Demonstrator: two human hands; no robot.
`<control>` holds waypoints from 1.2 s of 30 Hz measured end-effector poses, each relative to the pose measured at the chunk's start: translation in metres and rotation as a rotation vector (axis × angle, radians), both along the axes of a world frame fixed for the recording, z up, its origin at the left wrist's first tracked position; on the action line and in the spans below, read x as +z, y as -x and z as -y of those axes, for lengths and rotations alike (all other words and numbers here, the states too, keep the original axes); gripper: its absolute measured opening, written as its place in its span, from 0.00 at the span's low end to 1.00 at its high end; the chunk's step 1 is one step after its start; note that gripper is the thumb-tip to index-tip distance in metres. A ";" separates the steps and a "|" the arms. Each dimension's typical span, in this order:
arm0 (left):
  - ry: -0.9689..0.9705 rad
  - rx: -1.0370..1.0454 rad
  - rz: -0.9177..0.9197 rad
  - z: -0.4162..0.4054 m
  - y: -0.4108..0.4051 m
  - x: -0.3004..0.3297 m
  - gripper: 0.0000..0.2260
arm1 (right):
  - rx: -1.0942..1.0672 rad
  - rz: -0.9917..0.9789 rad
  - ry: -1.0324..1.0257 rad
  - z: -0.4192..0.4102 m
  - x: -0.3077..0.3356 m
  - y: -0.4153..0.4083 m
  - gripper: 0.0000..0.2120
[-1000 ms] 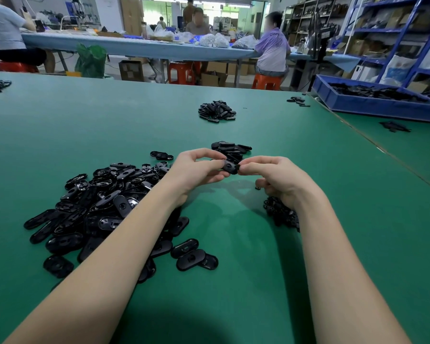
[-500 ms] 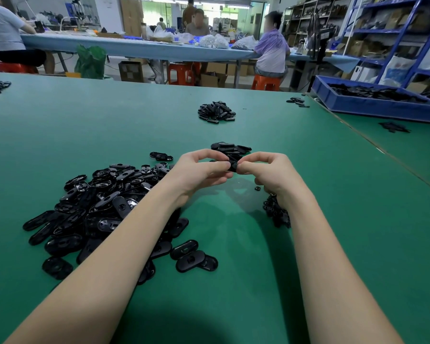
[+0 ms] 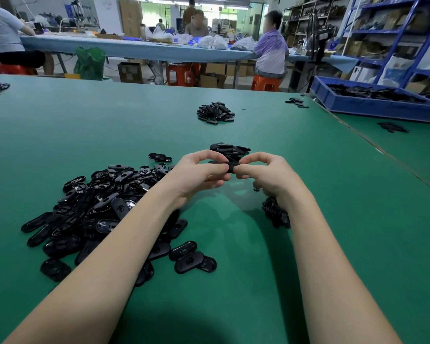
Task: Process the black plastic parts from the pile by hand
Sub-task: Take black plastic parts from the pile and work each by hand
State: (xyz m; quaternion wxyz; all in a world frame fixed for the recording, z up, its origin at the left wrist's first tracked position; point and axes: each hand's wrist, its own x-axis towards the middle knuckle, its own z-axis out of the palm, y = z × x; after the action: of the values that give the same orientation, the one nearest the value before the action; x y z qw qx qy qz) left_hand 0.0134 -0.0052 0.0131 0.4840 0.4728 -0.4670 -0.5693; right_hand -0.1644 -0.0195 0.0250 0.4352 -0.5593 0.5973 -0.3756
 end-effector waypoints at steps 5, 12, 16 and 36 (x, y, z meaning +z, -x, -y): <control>-0.001 -0.030 0.016 0.000 0.000 0.000 0.06 | 0.046 0.033 -0.056 -0.001 -0.004 0.005 0.09; 0.067 0.016 0.134 0.003 0.002 -0.004 0.07 | 0.073 0.001 -0.017 0.002 -0.007 0.001 0.07; 0.070 0.037 0.176 0.004 0.002 -0.007 0.07 | 0.073 -0.032 0.010 0.002 -0.009 -0.001 0.03; 0.098 0.130 0.257 0.007 0.005 -0.013 0.06 | 0.034 -0.135 0.194 0.005 -0.019 -0.010 0.06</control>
State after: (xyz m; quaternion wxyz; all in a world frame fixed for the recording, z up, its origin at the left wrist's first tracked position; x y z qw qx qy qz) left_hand 0.0079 -0.0123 -0.0001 0.4785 0.5467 -0.5210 -0.4481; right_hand -0.1544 -0.0249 0.0055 0.3442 -0.6326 0.5765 -0.3859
